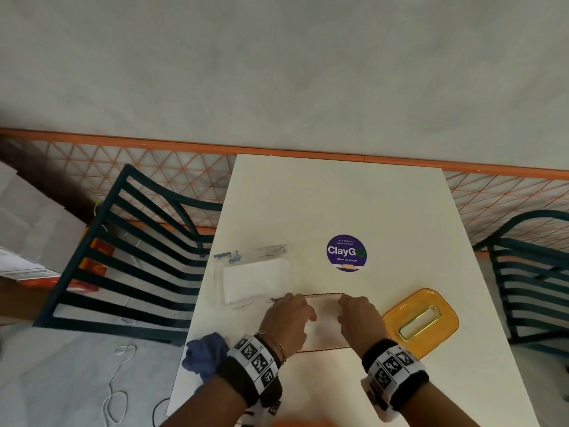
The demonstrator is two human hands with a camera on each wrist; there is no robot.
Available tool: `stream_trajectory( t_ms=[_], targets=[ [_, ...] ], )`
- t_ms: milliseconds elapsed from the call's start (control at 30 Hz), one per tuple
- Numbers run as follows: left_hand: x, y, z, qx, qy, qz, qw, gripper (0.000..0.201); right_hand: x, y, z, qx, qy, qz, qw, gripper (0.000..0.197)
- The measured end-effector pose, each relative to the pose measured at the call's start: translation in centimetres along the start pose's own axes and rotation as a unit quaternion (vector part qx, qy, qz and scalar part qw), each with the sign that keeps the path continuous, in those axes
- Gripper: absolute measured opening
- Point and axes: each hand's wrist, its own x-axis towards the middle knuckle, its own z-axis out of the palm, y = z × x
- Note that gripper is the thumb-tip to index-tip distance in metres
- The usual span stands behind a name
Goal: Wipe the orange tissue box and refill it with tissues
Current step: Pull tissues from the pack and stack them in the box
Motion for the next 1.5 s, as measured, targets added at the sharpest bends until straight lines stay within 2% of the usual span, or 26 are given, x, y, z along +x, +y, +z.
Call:
stream_trajectory(
  t_ms=[100, 200, 267, 400, 467, 533, 633, 700, 767, 833, 900, 1033, 1167, 1333, 1500],
  targets=[
    [0.3, -0.3, 0.5, 0.082, -0.080, -0.015, 0.993, 0.043, -0.1, -0.3, 1.4, -0.012, -0.018, -0.026, 0.999, 0.038],
    [0.3, -0.4, 0.6, 0.123, -0.087, -0.027, 0.988, 0.040, -0.3, -0.4, 2.3, 0.006, -0.019, -0.036, 0.999, 0.051],
    [0.3, -0.3, 0.7, 0.130, -0.082, -0.021, 0.988, 0.040, -0.5, -0.4, 2.5, 0.015, -0.011, -0.028, 0.999, 0.053],
    [0.3, -0.5, 0.4, 0.127, -0.109, -0.017, 0.986, 0.038, -0.6, -0.4, 3.1, 0.030, -0.025, -0.043, 0.998, 0.060],
    [0.5, -1.1, -0.5, 0.042, -0.075, -0.029, 0.996, 0.038, -0.6, -0.2, 2.9, 0.046, -0.018, -0.047, 0.998, 0.057],
    [0.7, -2.3, -2.5, -0.038, 0.002, -0.058, 0.998, 0.033, -0.6, 0.2, 2.3, 0.073, 0.018, -0.036, 0.997, 0.048],
    [2.0, -6.2, -5.1, -0.053, 0.090, -0.120, 0.987, 0.031, -0.4, 1.0, 1.2, 0.120, 0.092, 0.002, 0.988, 0.031],
    [3.2, -9.3, -6.1, -0.036, 0.085, -0.170, 0.981, 0.038, -0.2, 1.7, 0.9, 0.149, 0.112, 0.032, 0.982, 0.028],
    [4.4, -11.6, -6.1, -0.026, 0.034, -0.201, 0.979, 0.060, -0.1, 2.4, 0.8, 0.179, 0.091, 0.068, 0.977, 0.026],
    [5.3, -12.8, -5.7, -0.017, -0.015, -0.199, 0.980, 0.083, 0.2, 2.9, 0.9, 0.208, 0.061, 0.092, 0.972, 0.024],
    [5.9, -13.4, -5.0, 0.013, -0.036, -0.185, 0.982, 0.092, 0.3, 3.2, 0.9, 0.225, 0.040, 0.104, 0.968, 0.024],
    [6.5, -13.9, -3.9, 0.065, -0.028, -0.167, 0.983, 0.095, 0.5, 3.5, 1.2, 0.234, 0.033, 0.113, 0.965, 0.030],
    [6.9, -13.9, -3.8, 0.070, -0.023, -0.165, 0.984, 0.097, 0.6, 3.4, 1.0, 0.233, 0.028, 0.115, 0.965, 0.031],
    [7.0, -14.1, -3.8, 0.072, 0.010, -0.170, 0.983, 0.088, 0.6, 3.2, 0.8, 0.231, 0.031, 0.116, 0.965, 0.027],
    [6.9, -14.1, -3.6, 0.113, -0.004, -0.176, 0.978, 0.094, 0.5, 3.1, 0.8, 0.233, 0.026, 0.121, 0.964, 0.029]
  ],
)
